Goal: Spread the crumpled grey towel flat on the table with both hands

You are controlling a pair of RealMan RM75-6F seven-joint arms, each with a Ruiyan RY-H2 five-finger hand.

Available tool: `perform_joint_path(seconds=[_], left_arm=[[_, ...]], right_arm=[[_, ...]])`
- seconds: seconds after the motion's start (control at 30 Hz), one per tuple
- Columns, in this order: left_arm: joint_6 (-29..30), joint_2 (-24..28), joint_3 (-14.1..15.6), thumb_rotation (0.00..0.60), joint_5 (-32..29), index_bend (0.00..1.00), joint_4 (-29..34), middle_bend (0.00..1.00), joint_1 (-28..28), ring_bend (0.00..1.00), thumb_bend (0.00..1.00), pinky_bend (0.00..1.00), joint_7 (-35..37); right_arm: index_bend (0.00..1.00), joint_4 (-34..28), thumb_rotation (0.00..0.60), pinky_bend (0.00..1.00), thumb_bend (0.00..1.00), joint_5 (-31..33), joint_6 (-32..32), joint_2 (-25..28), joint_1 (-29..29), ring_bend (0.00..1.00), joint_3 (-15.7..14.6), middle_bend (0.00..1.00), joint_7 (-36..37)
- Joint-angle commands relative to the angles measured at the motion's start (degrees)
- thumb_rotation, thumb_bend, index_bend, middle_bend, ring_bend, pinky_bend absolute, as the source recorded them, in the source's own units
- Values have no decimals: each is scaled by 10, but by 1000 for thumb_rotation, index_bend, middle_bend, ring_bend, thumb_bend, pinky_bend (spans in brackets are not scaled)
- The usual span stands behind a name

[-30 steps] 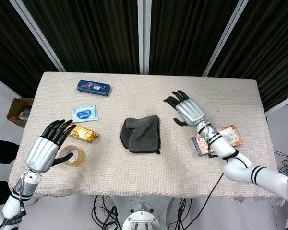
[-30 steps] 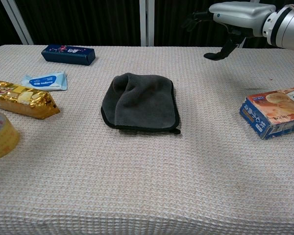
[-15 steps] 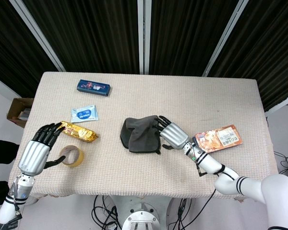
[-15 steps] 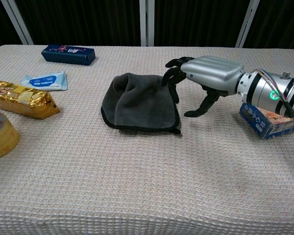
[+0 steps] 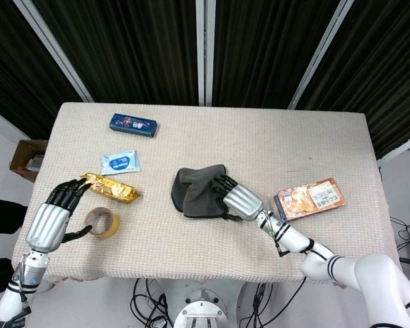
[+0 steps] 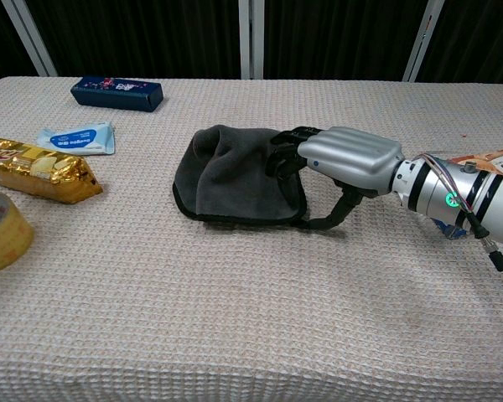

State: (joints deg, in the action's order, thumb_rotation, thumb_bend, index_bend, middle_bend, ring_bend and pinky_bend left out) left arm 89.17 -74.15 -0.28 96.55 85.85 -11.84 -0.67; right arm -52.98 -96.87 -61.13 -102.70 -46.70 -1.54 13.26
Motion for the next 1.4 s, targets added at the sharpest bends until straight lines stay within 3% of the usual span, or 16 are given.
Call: perform_joint_path(seconds=[0.03, 1.0, 1.4], left_arm=[[-1, 1, 0, 600, 0, 107, 0, 93, 0, 109, 0, 162, 0], [-12, 5, -1, 600, -5, 102, 8, 93, 0, 109, 0, 162, -5], [-12, 4, -1, 600, -4, 100, 9, 93, 1, 109, 0, 162, -7]], right_arm=[[519, 6, 600, 0, 112, -3, -3, -5, -3, 0, 1, 215, 3], [500, 16, 600, 0, 178, 5, 0, -7, -18, 0, 10, 218, 5], [553, 25, 600, 0, 350, 6, 4, -22, -24, 0, 11, 246, -6]])
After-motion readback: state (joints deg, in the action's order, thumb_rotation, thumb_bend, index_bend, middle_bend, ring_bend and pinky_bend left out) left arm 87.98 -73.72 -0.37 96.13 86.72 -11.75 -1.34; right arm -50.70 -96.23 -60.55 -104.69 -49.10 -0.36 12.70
